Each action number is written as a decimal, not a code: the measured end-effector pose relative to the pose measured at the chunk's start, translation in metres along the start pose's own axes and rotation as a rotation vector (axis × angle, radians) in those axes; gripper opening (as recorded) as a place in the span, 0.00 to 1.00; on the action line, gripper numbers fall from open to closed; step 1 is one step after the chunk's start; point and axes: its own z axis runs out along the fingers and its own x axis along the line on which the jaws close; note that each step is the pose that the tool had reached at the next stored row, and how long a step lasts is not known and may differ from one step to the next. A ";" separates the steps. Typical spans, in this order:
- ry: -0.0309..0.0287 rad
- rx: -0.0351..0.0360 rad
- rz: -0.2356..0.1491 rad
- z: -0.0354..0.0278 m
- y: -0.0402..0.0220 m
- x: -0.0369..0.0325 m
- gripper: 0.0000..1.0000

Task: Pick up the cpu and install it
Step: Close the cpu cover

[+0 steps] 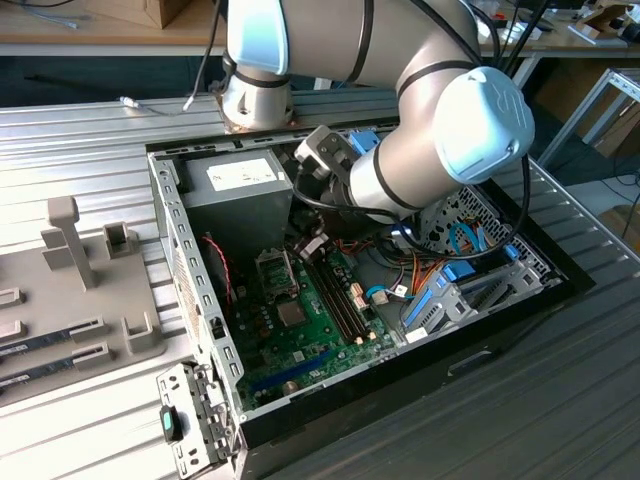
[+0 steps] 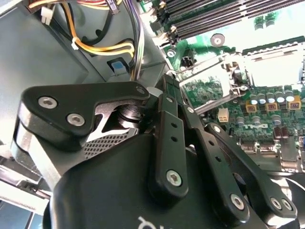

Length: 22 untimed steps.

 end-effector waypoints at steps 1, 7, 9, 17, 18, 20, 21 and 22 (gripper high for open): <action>0.0000 -0.0007 0.000 0.0015 0.0002 -0.0009 0.11; -0.0007 -0.0038 0.000 0.0130 0.0009 -0.0046 0.11; -0.0017 -0.0055 0.000 0.0153 0.0000 -0.0044 0.11; -0.0020 -0.0058 0.000 0.0232 -0.0025 -0.0020 0.11; -0.0021 -0.0059 0.000 0.0241 -0.0017 -0.0003 0.11; -0.0024 -0.0062 -0.001 0.0245 -0.0012 0.0008 0.11; -0.0028 -0.0065 -0.001 0.0243 -0.0012 0.0011 0.11; -0.0034 -0.0072 -0.001 0.0239 -0.0012 0.0013 0.11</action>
